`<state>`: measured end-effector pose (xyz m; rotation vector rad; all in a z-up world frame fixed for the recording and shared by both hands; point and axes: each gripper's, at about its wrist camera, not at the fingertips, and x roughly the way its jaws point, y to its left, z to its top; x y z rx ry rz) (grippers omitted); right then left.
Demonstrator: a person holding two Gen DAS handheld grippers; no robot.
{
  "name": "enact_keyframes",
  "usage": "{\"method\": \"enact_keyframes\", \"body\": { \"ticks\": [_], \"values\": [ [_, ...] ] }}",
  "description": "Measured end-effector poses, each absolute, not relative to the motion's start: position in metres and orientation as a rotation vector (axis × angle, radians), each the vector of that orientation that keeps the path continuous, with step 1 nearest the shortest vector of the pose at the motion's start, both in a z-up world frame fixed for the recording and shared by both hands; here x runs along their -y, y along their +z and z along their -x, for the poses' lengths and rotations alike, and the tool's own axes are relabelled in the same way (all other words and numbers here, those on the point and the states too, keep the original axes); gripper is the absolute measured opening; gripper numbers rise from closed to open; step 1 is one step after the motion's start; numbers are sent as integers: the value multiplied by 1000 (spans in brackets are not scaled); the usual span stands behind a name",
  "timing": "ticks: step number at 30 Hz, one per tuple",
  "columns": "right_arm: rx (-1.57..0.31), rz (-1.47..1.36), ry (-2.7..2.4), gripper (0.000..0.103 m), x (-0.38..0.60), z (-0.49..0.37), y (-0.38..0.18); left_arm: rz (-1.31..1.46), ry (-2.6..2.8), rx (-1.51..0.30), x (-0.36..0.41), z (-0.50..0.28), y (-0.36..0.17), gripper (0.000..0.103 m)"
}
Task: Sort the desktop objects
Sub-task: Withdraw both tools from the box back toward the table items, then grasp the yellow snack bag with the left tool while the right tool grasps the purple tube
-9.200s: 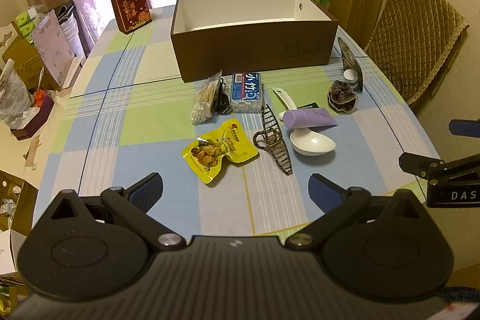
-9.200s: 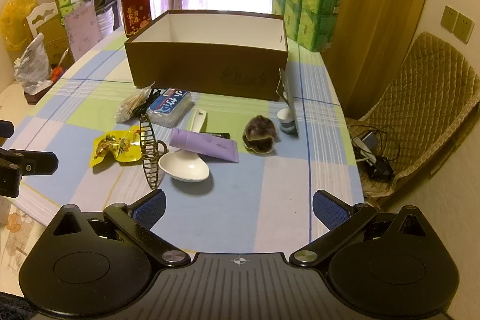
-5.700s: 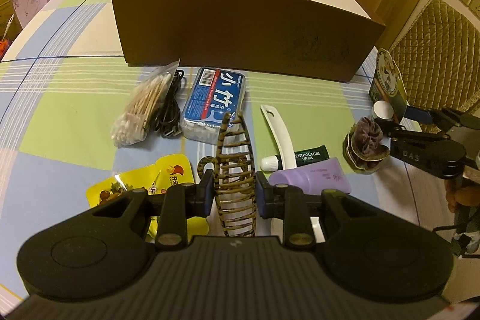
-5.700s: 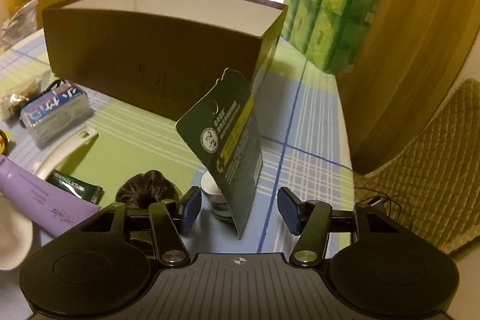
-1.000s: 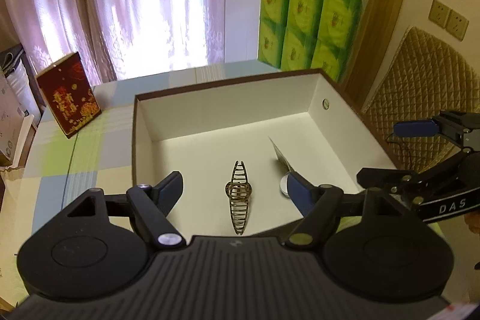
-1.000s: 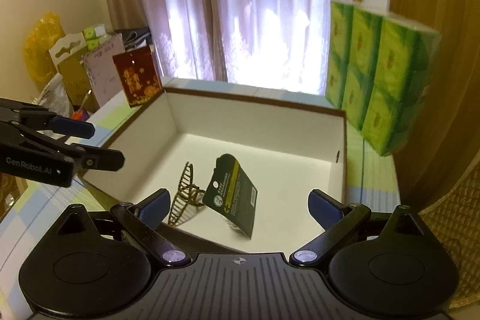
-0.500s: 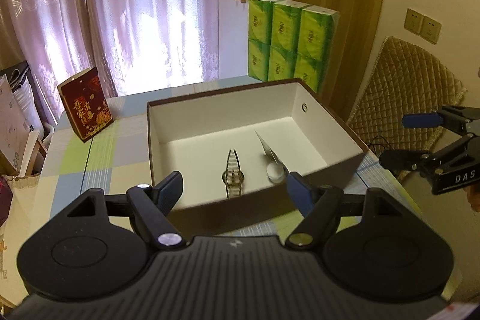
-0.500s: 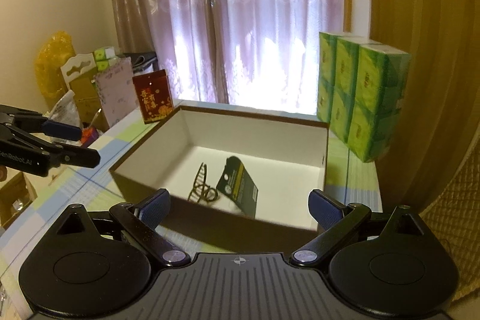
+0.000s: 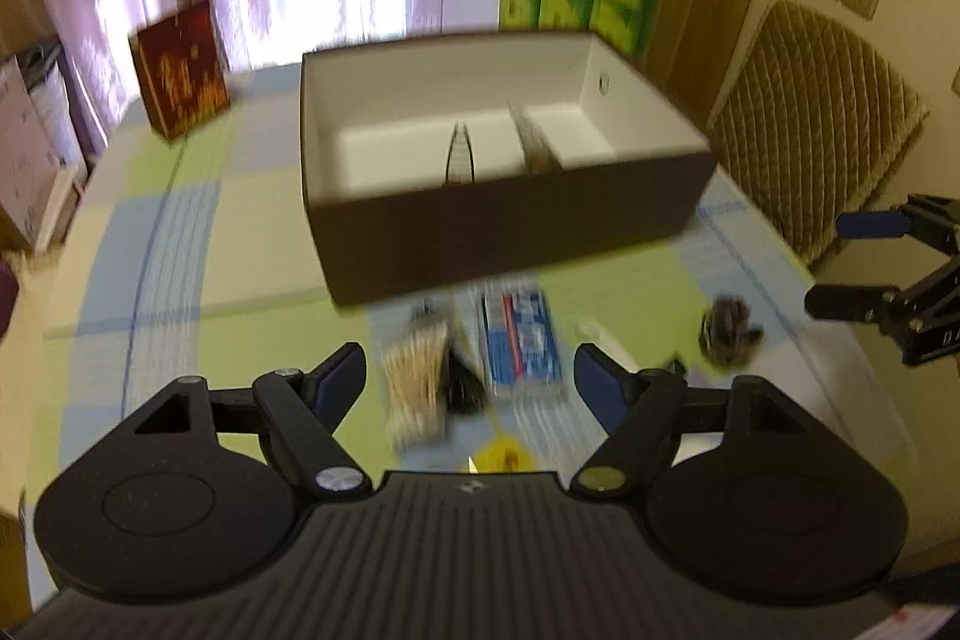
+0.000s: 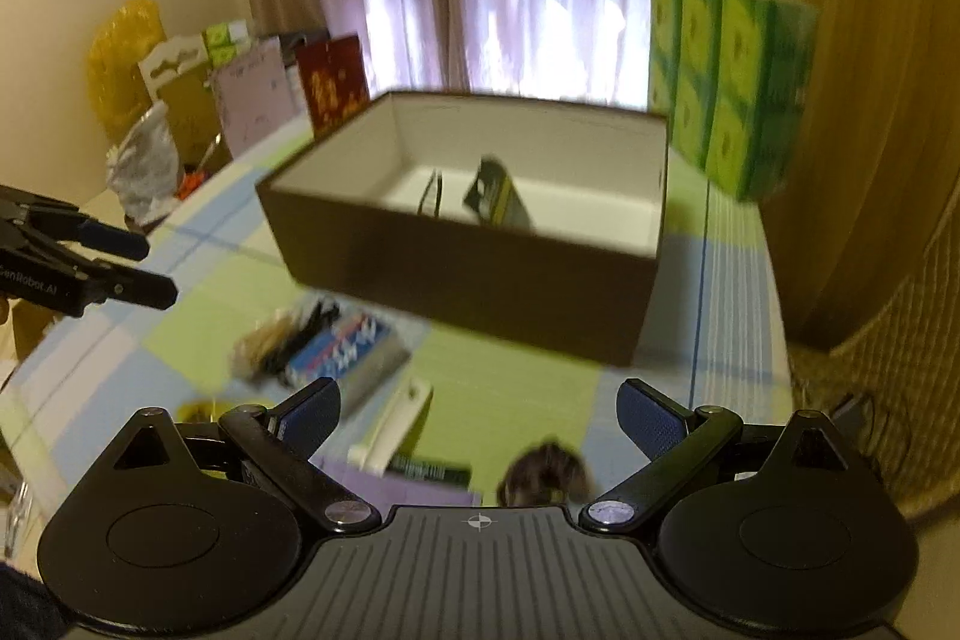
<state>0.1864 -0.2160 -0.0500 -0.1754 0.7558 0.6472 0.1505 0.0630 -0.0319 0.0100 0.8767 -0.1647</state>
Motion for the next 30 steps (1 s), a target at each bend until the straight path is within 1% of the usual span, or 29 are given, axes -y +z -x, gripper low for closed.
{"method": "enact_keyframes", "body": {
  "ticks": [3, 7, 14, 22, 25, 30],
  "values": [
    [-798, 177, 648, 96, 221, -179, -63, -10, -185, -940, -64, -138, -51, 73],
    [-850, 186, 638, 96, 227, -171, -76, -85, -216, -997, -58, -124, -74, 73],
    [-918, 180, 620, 96, 231, -167, -93, -247, -285, -1041, -44, -112, -112, 72],
    [-946, 182, 612, 96, 231, -167, -100, -448, -430, -1074, -47, -127, -141, 73],
    [-958, 174, 598, 96, 233, -170, -101, -501, -520, -1071, -49, -135, -146, 77],
    [-975, 162, 572, 96, 237, -173, -104, -533, -652, -1096, -49, -153, -155, 78]
  ]
}}
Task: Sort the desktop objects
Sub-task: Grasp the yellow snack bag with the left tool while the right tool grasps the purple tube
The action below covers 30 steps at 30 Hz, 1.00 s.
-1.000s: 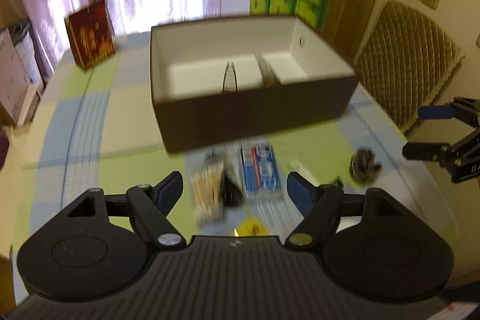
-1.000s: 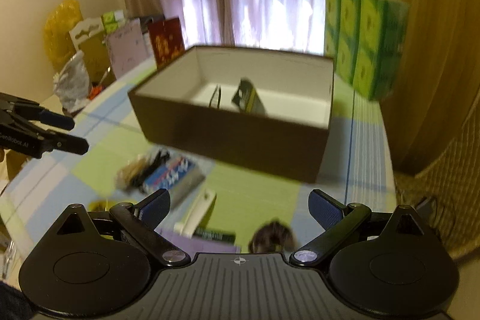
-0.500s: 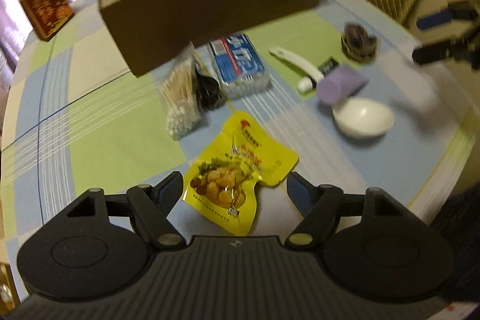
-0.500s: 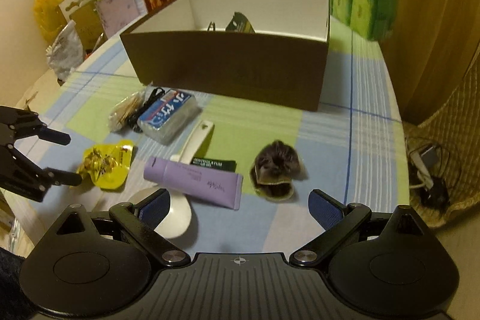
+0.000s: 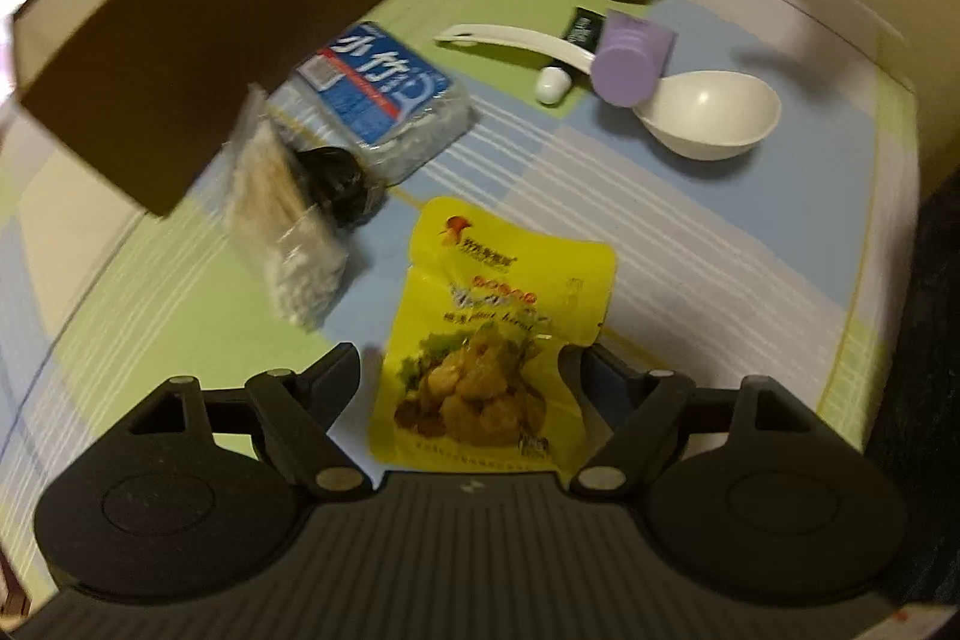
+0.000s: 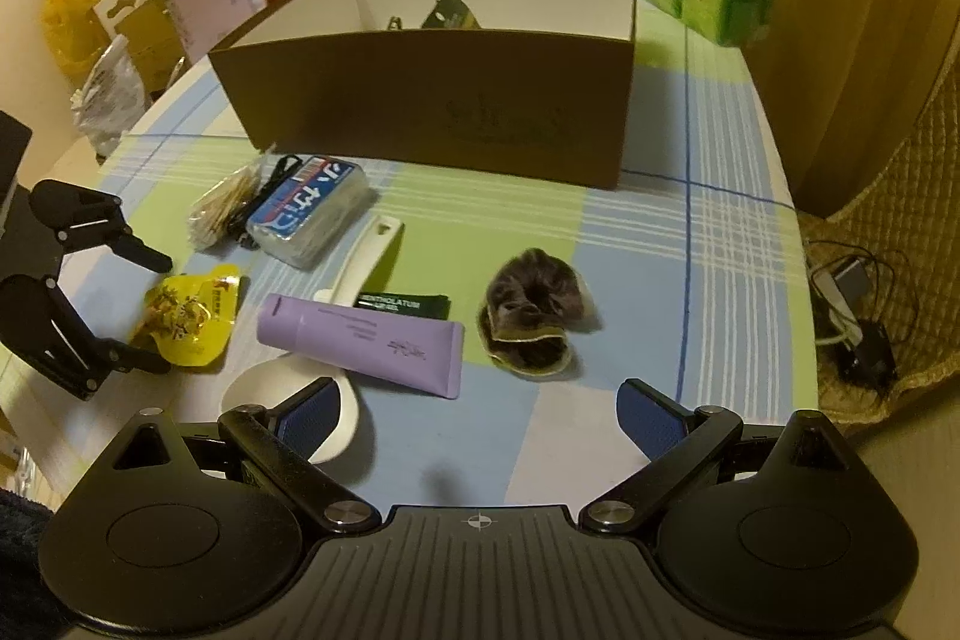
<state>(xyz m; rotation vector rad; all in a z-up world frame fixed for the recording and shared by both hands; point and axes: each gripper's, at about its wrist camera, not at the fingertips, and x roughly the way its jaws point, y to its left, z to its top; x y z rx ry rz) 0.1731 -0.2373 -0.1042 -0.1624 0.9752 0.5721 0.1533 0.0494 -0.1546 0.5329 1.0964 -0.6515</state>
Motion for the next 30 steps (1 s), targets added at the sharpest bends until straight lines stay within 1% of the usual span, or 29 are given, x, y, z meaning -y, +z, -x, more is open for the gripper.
{"method": "enact_keyframes", "body": {
  "ticks": [2, 3, 4, 5, 12, 19, 20, 21, 23, 25, 27, 30],
  "values": [
    [-981, 160, 565, 96, 238, -174, -105, -515, -689, -1103, -50, -158, -158, 79],
    [-981, 161, 562, 96, 239, -174, -105, -507, -702, -1106, -51, -160, -158, 77],
    [-980, 164, 561, 96, 239, -174, -104, -496, -714, -1110, -51, -161, -158, 73],
    [-978, 167, 561, 96, 239, -174, -104, -483, -723, -1107, -51, -160, -157, 65],
    [-928, 257, 636, 96, 228, -174, -99, -455, -641, -1087, -52, -147, -152, 60],
    [-822, 524, 831, 94, 191, -169, -104, -292, -481, -1089, -68, -136, -142, 58],
    [-808, 561, 864, 88, 187, -169, -107, -269, -464, -1087, -71, -135, -139, 57],
    [-798, 600, 903, 79, 181, -169, -110, -245, -444, -1085, -75, -133, -137, 57],
    [-797, 667, 967, 70, 171, -170, -118, -220, -413, -1083, -79, -130, -136, 57],
    [-777, 723, 1026, 64, 164, -170, -125, -201, -382, -1083, -82, -126, -136, 57],
    [-759, 783, 1077, 56, 157, -169, -131, -182, -351, -1084, -86, -122, -135, 57],
    [-727, 851, 1138, 49, 148, -170, -139, -145, -297, -1083, -93, -116, -133, 56]
  ]
}}
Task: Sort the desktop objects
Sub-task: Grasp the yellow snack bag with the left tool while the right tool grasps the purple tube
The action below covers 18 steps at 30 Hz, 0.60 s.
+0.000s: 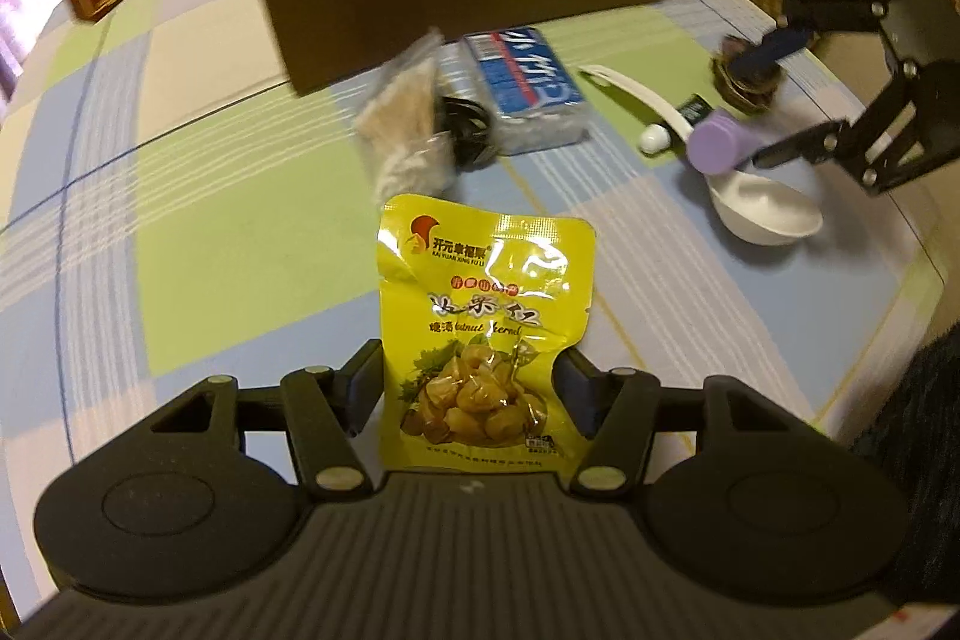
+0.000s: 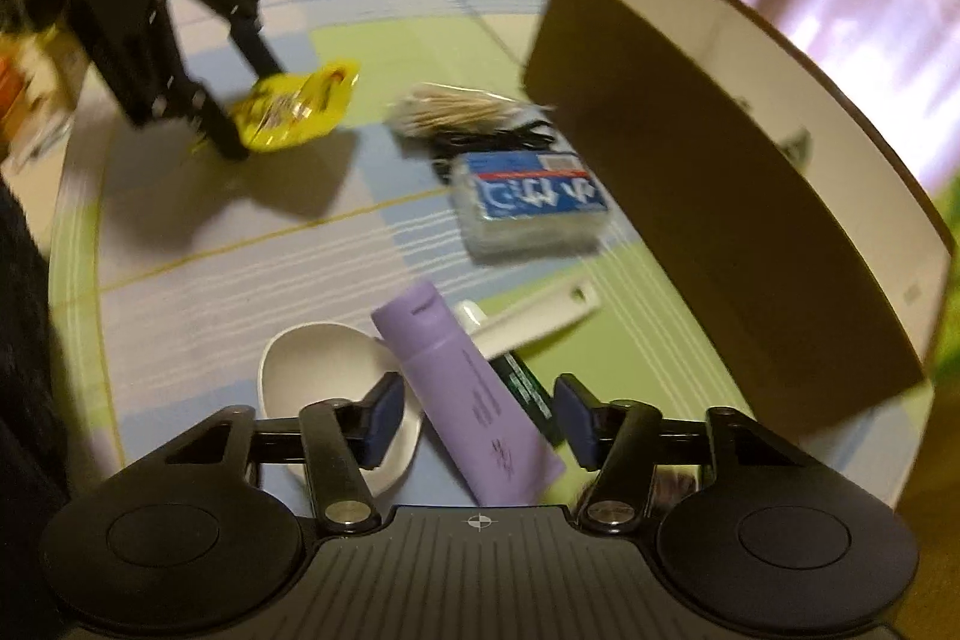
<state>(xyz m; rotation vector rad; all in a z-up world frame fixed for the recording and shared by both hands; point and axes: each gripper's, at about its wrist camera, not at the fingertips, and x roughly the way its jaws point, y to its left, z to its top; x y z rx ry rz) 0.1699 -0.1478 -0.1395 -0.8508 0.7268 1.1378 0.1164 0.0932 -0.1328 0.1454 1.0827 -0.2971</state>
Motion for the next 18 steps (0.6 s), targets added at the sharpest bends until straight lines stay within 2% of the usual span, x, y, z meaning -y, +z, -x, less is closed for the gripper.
{"method": "enact_keyframes", "body": {
  "ticks": [4, 6, 11, 18],
  "values": [
    [-698, 922, 1206, 45, 138, -169, -150, -85, -244, -1072, -101, -113, -128, 55],
    [-692, 958, 1231, 37, 134, -169, -156, -82, -225, -1067, -100, -112, -127, 55],
    [-643, 1006, 1270, 28, 132, -171, -161, -68, -206, -1060, -98, -111, -124, 55],
    [-640, 798, 1166, 27, 147, -186, -138, -69, -184, -1038, -98, -115, -115, 55]
  ]
}}
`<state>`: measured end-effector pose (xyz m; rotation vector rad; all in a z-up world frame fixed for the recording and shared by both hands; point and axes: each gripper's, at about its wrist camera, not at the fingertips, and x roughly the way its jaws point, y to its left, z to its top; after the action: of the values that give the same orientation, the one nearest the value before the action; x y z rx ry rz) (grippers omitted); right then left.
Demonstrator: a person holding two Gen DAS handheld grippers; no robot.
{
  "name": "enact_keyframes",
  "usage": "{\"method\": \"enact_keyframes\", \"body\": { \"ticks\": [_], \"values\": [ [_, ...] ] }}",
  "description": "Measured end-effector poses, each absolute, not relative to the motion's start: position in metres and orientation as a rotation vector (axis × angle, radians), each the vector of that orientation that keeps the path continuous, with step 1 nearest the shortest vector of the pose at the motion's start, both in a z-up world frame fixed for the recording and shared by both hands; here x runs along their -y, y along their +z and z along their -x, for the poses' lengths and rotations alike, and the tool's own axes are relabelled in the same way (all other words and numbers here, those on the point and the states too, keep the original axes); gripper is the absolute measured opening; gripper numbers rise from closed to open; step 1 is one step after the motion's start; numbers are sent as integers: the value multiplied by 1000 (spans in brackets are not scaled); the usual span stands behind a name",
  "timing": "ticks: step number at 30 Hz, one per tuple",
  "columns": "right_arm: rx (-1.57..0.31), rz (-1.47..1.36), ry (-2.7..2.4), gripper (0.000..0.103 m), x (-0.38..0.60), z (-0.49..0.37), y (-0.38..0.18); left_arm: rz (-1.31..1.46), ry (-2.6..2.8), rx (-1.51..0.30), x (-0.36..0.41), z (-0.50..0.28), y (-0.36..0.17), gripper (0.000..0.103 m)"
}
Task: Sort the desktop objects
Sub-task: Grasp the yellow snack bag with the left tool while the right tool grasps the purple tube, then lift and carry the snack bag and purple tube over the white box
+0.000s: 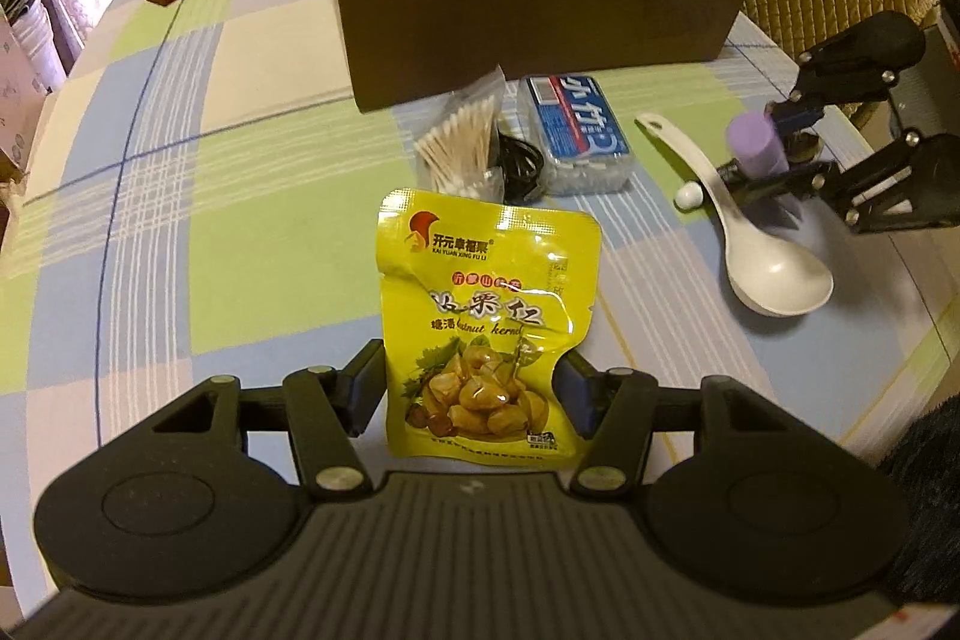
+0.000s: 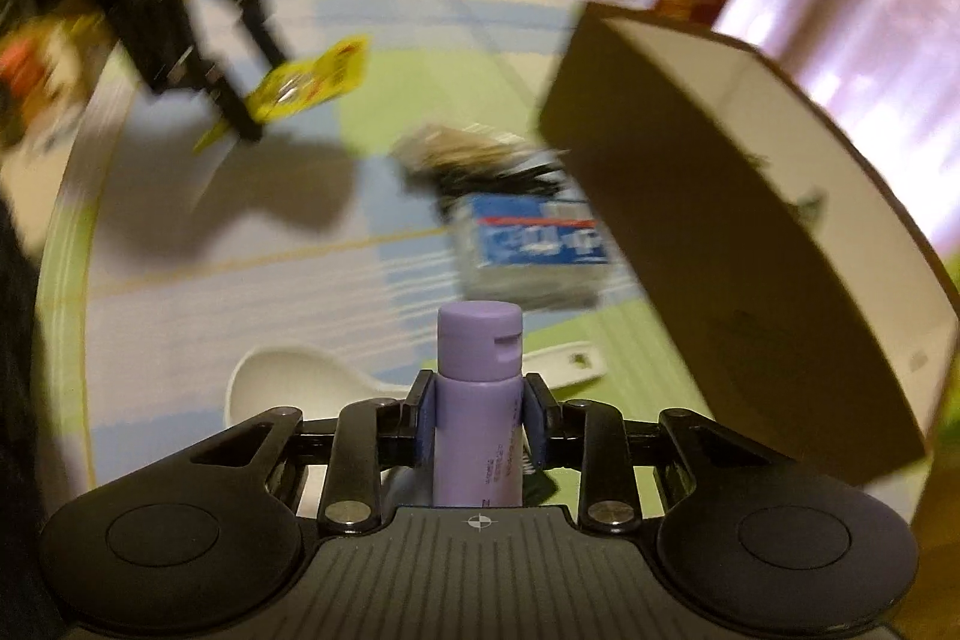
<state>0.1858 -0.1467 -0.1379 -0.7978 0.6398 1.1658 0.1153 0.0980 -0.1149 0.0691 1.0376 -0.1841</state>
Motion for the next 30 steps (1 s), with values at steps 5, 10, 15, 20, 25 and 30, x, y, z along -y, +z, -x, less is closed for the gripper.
{"method": "enact_keyframes", "body": {
  "ticks": [5, 10, 15, 20, 25, 30],
  "values": [
    [-677, 566, 1056, 27, 166, -202, -118, -77, -182, -1007, -95, -122, -102, 55],
    [-690, 376, 973, 27, 181, -212, -99, -85, -201, -969, -91, -134, -85, 55],
    [-681, 261, 922, 27, 191, -222, -78, -93, -220, -925, -89, -147, -68, 55],
    [-643, 220, 889, 27, 195, -227, -62, -108, -230, -885, -89, -161, -53, 55],
    [-613, 194, 857, 27, 204, -235, -44, -128, -243, -845, -89, -173, -38, 55],
    [-573, 188, 831, 27, 203, -248, -28, -148, -250, -794, -92, -191, -21, 55]
  ]
}}
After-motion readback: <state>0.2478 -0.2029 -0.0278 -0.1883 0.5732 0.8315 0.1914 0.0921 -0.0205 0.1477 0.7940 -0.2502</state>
